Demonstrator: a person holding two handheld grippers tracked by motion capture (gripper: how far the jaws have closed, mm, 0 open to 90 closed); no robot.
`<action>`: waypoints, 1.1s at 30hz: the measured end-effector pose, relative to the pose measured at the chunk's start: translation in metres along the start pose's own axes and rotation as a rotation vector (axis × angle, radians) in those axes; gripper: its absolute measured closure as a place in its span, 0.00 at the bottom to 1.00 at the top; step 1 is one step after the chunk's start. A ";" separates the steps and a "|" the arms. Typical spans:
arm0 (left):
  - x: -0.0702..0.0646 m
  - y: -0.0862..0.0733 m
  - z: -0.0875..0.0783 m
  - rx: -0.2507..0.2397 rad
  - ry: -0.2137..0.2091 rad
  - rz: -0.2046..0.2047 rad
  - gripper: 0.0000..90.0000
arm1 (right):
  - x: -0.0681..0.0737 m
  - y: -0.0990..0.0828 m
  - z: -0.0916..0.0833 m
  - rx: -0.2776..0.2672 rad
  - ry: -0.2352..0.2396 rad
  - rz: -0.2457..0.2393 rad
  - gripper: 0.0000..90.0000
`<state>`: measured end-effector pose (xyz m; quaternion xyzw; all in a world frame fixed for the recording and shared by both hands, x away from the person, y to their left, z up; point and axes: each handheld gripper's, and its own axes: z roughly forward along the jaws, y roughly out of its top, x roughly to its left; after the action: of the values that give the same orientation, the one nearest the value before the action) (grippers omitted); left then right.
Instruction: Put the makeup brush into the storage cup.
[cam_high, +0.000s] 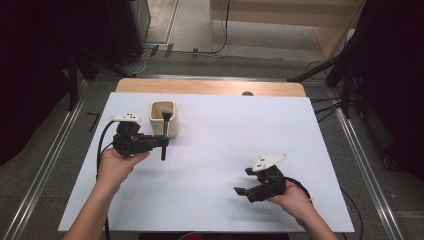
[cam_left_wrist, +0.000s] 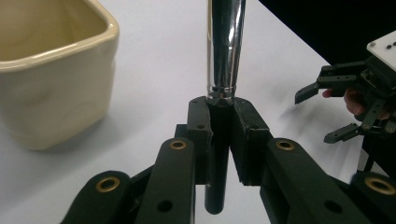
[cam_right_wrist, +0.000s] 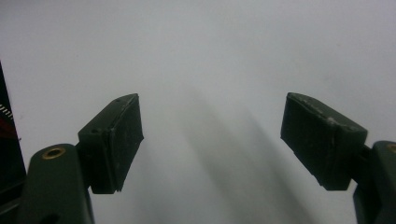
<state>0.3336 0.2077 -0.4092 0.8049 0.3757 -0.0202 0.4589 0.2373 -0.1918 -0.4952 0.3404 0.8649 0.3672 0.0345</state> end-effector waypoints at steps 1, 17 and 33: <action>0.000 0.000 0.000 0.000 0.000 0.000 0.88 | 0.000 0.000 0.000 0.000 0.000 0.000 0.25; 0.008 0.008 -0.013 -0.028 0.029 0.003 0.88 | -0.002 -0.015 -0.011 0.001 -0.025 -0.004 0.25; 0.018 0.028 -0.012 -0.055 0.006 -0.013 0.88 | -0.001 -0.021 -0.012 -0.004 -0.029 -0.008 0.25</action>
<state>0.3605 0.2190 -0.3891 0.7895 0.3829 -0.0106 0.4795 0.2221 -0.2100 -0.5005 0.3418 0.8650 0.3640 0.0491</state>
